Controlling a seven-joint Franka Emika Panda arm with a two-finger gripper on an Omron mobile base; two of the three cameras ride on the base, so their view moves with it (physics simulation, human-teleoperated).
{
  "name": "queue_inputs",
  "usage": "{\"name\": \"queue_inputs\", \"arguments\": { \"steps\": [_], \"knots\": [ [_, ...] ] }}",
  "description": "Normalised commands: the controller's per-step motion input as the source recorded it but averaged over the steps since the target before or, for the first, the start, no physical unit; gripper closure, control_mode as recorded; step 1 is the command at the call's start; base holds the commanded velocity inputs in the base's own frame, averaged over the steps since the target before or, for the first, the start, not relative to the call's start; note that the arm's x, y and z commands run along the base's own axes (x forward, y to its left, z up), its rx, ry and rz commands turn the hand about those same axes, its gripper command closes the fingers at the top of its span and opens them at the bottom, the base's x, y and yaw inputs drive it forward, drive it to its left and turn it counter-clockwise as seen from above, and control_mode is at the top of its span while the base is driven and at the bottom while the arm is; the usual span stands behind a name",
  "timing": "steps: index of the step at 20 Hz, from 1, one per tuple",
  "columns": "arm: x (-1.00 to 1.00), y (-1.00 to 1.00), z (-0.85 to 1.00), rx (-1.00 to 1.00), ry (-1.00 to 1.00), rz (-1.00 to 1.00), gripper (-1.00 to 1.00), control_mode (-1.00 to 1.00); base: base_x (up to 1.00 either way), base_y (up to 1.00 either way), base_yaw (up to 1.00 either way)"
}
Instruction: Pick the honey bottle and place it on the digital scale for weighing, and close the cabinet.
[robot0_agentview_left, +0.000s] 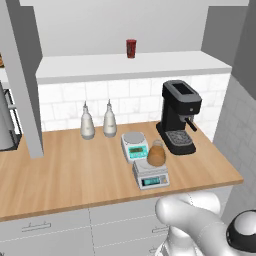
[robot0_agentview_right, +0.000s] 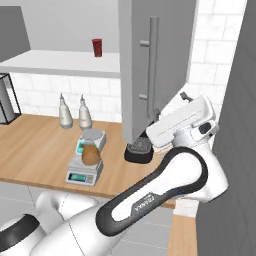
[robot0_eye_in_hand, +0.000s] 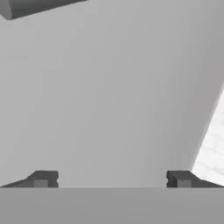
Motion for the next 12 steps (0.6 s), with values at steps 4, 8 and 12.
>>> {"name": "queue_inputs", "arguments": {
  "steps": [4, 8, 12],
  "knots": [
    [0.87, 1.00, 0.45, -0.39, 0.76, 0.00, -1.00, -1.00, 0.00, 0.00, 0.00],
    [1.00, 1.00, 0.25, -0.30, 0.39, 0.00, -1.00, -1.00, 0.00, 0.00, 0.00],
    [1.00, 1.00, 0.00, -0.23, 0.15, 0.00, -1.00, -1.00, 0.00, 0.00, 0.00]
  ]
}}
